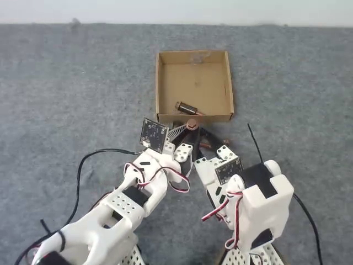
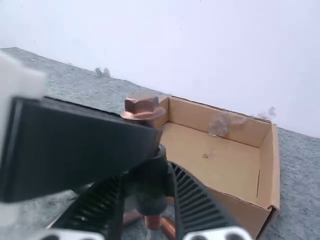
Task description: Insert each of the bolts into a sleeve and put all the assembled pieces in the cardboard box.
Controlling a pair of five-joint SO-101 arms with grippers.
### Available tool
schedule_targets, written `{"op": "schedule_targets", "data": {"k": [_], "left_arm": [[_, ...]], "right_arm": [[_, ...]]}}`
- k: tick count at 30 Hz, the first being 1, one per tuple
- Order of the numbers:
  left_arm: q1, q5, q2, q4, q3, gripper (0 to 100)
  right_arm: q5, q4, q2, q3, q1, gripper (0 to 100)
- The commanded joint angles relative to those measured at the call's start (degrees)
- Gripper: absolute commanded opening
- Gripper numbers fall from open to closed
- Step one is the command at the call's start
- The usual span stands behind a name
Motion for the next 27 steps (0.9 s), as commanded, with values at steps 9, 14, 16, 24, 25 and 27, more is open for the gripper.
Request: {"op": "schedule_targets", "data": {"k": [9, 14, 16, 24, 25, 27], "left_arm": [[0.5, 0.8, -1.1, 1.2, -0.1, 10], [0.4, 0.8, -1.3, 1.2, 0.0, 10], [0.4, 0.8, -1.6, 1.2, 0.0, 10], [0.9, 0.8, -1.7, 1.1, 0.0, 10], [0.9, 0.8, -1.7, 1.1, 0.0, 10], [0.9, 0.8, -1.7, 1.0, 0.0, 10]], "right_arm": [[1.1, -1.2, -0.7, -0.1, 2.3, 0.6], [1.1, -1.2, -0.7, -0.3, 2.3, 0.6], [1.1, -1.2, -0.7, -0.4, 2.4, 0.6], [1.1, -1.2, -0.6, -0.5, 2.4, 0.6], [1.1, -1.2, -0.5, -0.5, 2.4, 0.6], [1.1, -1.2, -0.4, -0.5, 2.4, 0.6]]}}
